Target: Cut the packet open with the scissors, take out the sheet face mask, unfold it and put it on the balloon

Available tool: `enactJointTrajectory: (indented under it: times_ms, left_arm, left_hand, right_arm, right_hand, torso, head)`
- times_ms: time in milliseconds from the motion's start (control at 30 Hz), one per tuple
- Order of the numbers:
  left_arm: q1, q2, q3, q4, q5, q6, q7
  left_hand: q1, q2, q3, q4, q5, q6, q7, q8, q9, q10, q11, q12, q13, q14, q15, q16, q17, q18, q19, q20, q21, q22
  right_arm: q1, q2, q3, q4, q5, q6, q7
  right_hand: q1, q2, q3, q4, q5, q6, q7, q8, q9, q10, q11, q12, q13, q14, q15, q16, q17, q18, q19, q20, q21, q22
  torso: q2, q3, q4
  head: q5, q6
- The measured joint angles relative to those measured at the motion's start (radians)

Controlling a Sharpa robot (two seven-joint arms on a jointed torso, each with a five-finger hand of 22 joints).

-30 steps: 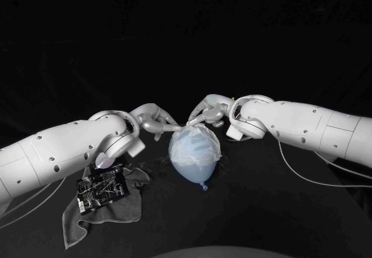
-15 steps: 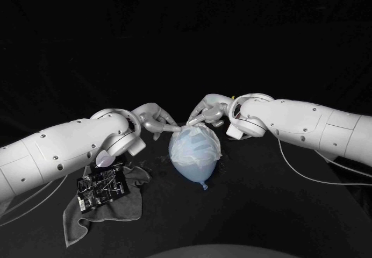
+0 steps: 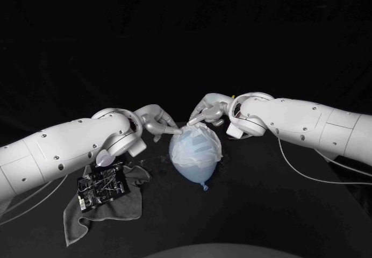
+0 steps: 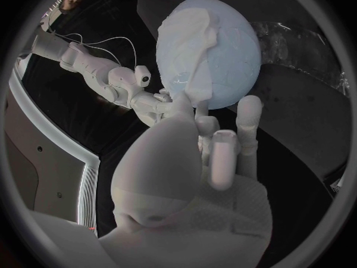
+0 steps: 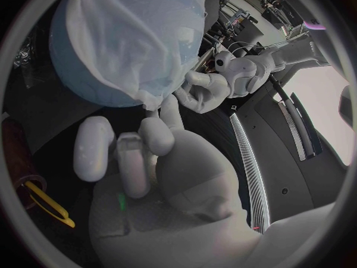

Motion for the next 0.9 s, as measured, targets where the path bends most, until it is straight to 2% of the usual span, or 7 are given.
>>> enactJointTrajectory:
  times_ms: [167,333,433,600,667,733,900]
  left_arm:
    - [0.0,0.001,0.0,0.0,0.001,0.006,-0.001]
    - [0.0,0.002,0.0,-0.001,0.004,0.007,0.0]
    - [0.0,0.003,0.0,-0.001,0.007,0.005,0.002]
    - [0.0,0.003,0.0,0.0,0.012,0.001,0.01]
    - [0.0,0.002,0.0,0.0,0.016,-0.004,0.016]
    - [0.0,0.001,0.0,0.0,0.022,-0.012,0.024]
    - [0.0,-0.003,0.0,-0.001,0.044,-0.034,0.044]
  left_hand:
    - [0.022,0.022,0.001,-0.001,0.0,0.016,-0.013,0.01,0.003,0.001,-0.002,0.007,0.011,0.0,-0.01,0.0,0.0,0.0,0.0,0.0,0.005,0.0]
    - [0.072,0.042,0.058,-0.024,0.0,0.041,-0.021,0.022,0.007,0.001,-0.002,0.007,0.023,-0.001,-0.022,0.0,0.0,-0.005,0.001,-0.013,0.01,0.007]
    - [0.09,0.024,0.113,-0.049,0.0,0.051,-0.017,0.037,0.017,-0.001,-0.005,0.007,0.033,0.001,-0.027,0.0,0.0,-0.008,0.003,-0.015,0.017,0.016]
    - [0.111,0.003,0.185,-0.042,0.0,0.049,-0.014,0.055,0.034,0.014,0.011,0.007,0.047,0.001,-0.026,0.0,0.0,-0.009,-0.001,-0.018,0.033,0.029]
    - [0.117,-0.004,0.248,-0.017,-0.003,0.043,-0.009,0.066,0.05,0.016,0.013,0.007,0.047,0.003,-0.024,0.0,0.0,-0.015,-0.004,-0.022,0.044,0.037]
    - [0.129,-0.017,0.336,0.033,-0.006,0.029,-0.013,0.083,0.064,0.018,0.015,0.007,0.047,0.003,-0.024,0.0,0.0,-0.016,-0.008,-0.025,0.052,0.044]
    - [0.089,-0.115,0.531,0.04,-0.008,0.024,-0.011,0.099,0.064,0.025,0.022,0.012,0.051,0.004,-0.023,0.0,0.0,-0.017,-0.008,-0.025,0.062,0.05]
  right_arm:
    - [0.0,0.0,0.0,0.001,-0.005,0.001,0.0]
    - [0.0,0.0,0.0,0.003,-0.012,0.001,0.001]
    - [0.0,-0.002,0.0,0.005,-0.015,0.0,0.004]
    - [0.0,-0.009,0.0,0.012,-0.019,-0.007,0.015]
    - [0.0,-0.013,0.0,0.016,-0.02,-0.013,0.021]
    - [0.0,-0.016,0.0,0.02,-0.021,-0.021,0.028]
    - [0.0,-0.024,0.0,0.029,-0.021,-0.051,0.045]
  right_hand:
    - [0.009,0.009,0.003,-0.014,0.0,0.027,-0.016,0.012,0.002,-0.005,-0.005,0.007,0.0,-0.005,-0.005,-0.002,-0.001,-0.001,0.0,-0.006,0.0,0.001]
    - [0.016,0.016,0.038,-0.023,0.0,0.051,-0.033,0.023,0.006,-0.012,-0.012,0.012,0.0,-0.009,-0.01,0.0,-0.001,-0.007,-0.001,-0.018,0.0,0.001]
    - [0.024,0.017,0.067,-0.027,0.0,0.06,-0.042,0.031,0.007,-0.018,-0.018,0.014,0.0,-0.014,-0.015,0.001,-0.001,-0.009,0.001,-0.027,0.0,0.001]
    - [0.035,0.007,0.101,-0.044,-0.003,0.066,-0.048,0.043,0.011,-0.023,-0.023,0.014,0.0,-0.015,-0.018,0.001,-0.001,-0.015,0.005,-0.031,0.0,0.001]
    - [0.038,0.004,0.105,-0.047,-0.003,0.066,-0.049,0.048,0.014,-0.023,-0.023,0.014,0.0,-0.017,-0.019,0.001,0.0,-0.015,0.005,-0.031,0.0,0.001]
    - [0.039,0.003,0.107,-0.048,-0.005,0.066,-0.049,0.048,0.016,-0.023,-0.023,0.014,0.0,-0.017,-0.019,0.001,0.0,-0.015,0.005,-0.031,0.0,0.001]
    - [0.043,-0.001,0.11,-0.046,-0.005,0.066,-0.049,0.054,0.02,-0.023,-0.023,0.014,0.0,-0.017,-0.02,0.0,0.0,-0.017,0.009,-0.034,0.006,0.001]
  torso:
    - [0.0,-0.0001,-0.0007]
    - [0.0,-0.0001,-0.0005]
    - [0.0,-0.0002,-0.0003]
    - [0.0,-0.0006,-0.0001]
    - [0.0,-0.0006,0.0]
    - [0.0,-0.0006,0.0]
    - [0.0,-0.0005,-0.0003]
  head:
    - [0.0,-0.002]
    - [-0.001,-0.003]
    - [-0.002,-0.003]
    - [0.0,-0.005]
    - [0.0,-0.005]
    - [0.001,-0.005]
    - [0.002,-0.006]
